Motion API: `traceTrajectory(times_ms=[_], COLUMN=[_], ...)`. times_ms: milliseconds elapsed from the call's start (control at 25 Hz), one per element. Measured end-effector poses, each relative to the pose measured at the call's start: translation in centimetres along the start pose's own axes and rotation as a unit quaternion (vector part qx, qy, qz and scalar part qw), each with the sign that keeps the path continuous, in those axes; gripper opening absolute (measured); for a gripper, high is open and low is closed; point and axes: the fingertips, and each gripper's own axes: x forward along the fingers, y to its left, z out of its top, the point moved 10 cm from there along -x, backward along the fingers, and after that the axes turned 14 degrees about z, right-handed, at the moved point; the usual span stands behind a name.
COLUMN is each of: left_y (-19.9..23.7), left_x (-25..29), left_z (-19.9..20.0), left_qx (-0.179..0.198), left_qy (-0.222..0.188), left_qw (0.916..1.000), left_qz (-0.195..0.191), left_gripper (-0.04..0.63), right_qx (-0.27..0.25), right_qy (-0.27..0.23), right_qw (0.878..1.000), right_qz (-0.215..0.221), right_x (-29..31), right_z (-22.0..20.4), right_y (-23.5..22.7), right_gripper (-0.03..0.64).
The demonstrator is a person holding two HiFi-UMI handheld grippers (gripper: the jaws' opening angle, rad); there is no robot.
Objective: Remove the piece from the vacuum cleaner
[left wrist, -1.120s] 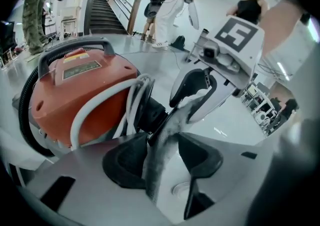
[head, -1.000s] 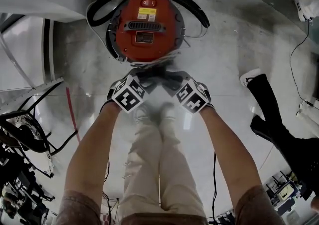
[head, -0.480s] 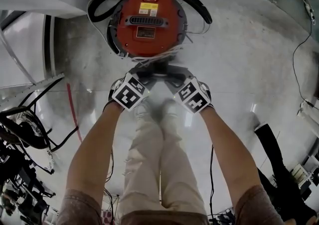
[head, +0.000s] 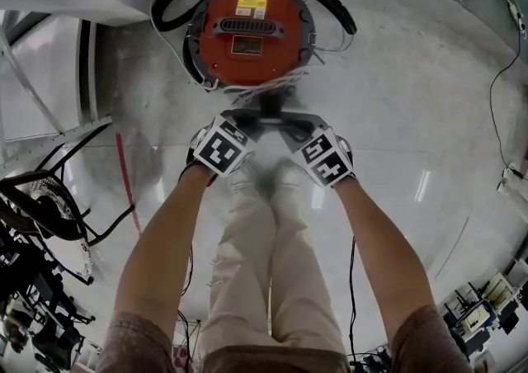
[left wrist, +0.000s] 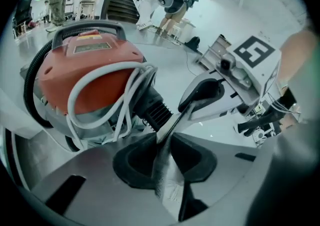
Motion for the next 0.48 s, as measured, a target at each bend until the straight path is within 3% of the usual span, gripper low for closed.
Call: traceTrajectory(times_ms=[200,360,480], left_y=[-0.4,-1.6,-2.3], left_x=[-0.3,-0.4,-0.7], left_z=[-0.3,-1.6,-2.9], left_qx=[-0.004,-0.002,0.002], left_qy=[-0.008,0.013,0.009], left_qw=[0.9998,0.9998,0.9999], left_qz=[0.018,-0.013,-0.013], left_gripper=[0.080,0.066,0.069], right_qx=[0.010,0.007,0.009], right_qy=[-0.010,0.006,0.001], right_qw=[1.000,1.000,1.000], right_qz=[-0.010,0.001,0.004], right_x=[0.1,0.1,0.0], right_z=[0.0,-1.3,-2.1], right_y=[0.3,1.6,2.8], right_gripper=[0.058,0.057,0.054])
